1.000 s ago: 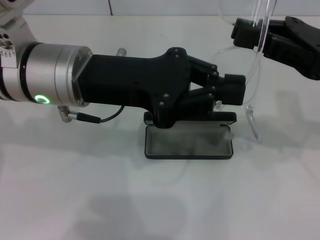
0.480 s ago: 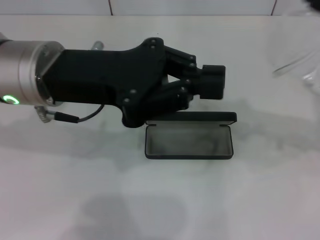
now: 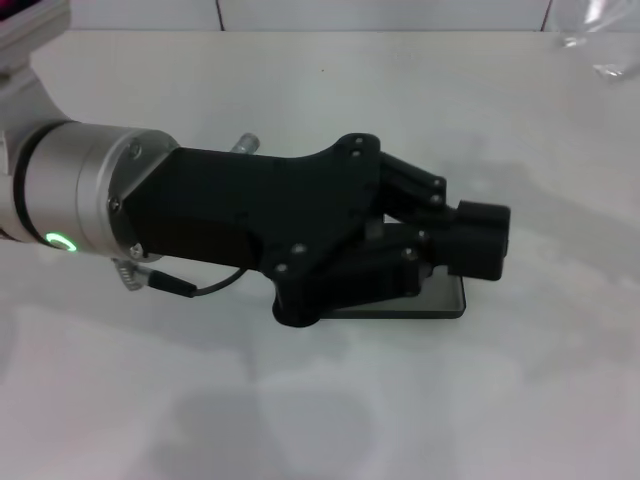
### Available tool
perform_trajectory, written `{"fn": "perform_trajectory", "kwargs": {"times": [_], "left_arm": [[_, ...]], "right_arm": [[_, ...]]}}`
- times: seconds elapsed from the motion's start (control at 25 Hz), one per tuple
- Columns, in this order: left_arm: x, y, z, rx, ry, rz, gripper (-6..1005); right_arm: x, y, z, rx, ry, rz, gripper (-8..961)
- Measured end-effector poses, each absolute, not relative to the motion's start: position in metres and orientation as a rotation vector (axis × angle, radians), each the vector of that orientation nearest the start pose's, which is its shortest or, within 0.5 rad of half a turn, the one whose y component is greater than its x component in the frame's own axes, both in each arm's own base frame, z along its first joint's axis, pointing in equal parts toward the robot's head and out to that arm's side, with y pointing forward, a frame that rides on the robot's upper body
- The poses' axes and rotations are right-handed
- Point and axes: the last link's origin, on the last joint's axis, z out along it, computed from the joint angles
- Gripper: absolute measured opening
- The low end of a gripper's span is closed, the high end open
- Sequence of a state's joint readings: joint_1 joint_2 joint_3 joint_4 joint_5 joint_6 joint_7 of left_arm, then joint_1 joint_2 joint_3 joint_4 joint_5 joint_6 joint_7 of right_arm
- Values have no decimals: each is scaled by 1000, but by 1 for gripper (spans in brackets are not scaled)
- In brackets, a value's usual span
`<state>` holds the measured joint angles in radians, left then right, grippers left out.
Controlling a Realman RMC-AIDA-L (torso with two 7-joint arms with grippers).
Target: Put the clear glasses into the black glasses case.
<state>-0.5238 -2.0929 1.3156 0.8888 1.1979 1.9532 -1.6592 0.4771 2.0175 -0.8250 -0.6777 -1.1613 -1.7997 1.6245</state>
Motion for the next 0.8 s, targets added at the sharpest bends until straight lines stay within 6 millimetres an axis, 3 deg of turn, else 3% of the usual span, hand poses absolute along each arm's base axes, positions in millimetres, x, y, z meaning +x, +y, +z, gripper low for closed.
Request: {"fn": "perform_trajectory", "kwargs": {"times": [0.32,0.8], "left_arm": [[-112,279,11,-3001,-215,-1773,96],[-109,289,15,-2895,-209,-1797,96]], "right_arm": [[180,349,53,-2433,571,1652,98],[163,359,33,-2496,531,1594,98]]}}
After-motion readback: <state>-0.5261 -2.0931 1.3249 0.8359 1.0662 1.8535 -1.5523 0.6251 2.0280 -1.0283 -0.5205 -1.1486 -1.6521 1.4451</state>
